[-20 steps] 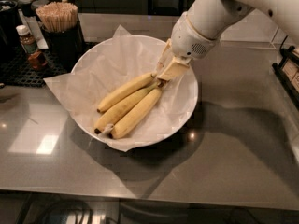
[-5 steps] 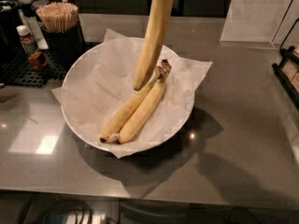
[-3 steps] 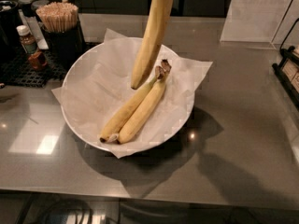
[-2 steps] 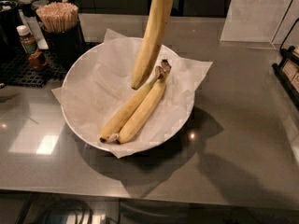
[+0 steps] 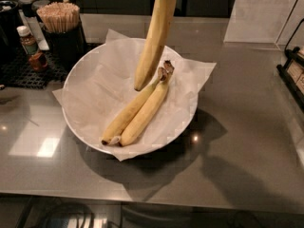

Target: Pick banana from white bowl

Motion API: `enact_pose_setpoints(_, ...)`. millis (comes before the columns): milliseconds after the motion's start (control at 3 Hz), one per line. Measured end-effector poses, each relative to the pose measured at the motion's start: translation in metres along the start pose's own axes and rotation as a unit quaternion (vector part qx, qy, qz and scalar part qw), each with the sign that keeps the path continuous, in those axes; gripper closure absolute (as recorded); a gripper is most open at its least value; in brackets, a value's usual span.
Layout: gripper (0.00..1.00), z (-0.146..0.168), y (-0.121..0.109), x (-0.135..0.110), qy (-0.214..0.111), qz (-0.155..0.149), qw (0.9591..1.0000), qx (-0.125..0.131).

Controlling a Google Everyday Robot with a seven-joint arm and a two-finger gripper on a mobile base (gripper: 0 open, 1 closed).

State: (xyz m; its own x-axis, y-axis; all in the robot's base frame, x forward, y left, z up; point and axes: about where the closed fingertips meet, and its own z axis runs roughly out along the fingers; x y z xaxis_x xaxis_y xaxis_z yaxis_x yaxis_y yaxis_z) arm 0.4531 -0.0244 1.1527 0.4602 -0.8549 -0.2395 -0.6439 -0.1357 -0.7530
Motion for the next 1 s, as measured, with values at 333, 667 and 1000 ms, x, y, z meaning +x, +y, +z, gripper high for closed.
enact_pose_setpoints(333, 1.0, 0.0, 0.0, 0.0, 0.0, 0.0, 1.0, 0.0)
enact_pose_setpoints(667, 1.0, 0.0, 0.0, 0.0, 0.0, 0.0, 1.0, 0.0)
enact_pose_setpoints(1000, 1.0, 0.0, 0.0, 0.0, 0.0, 0.0, 1.0, 0.0)
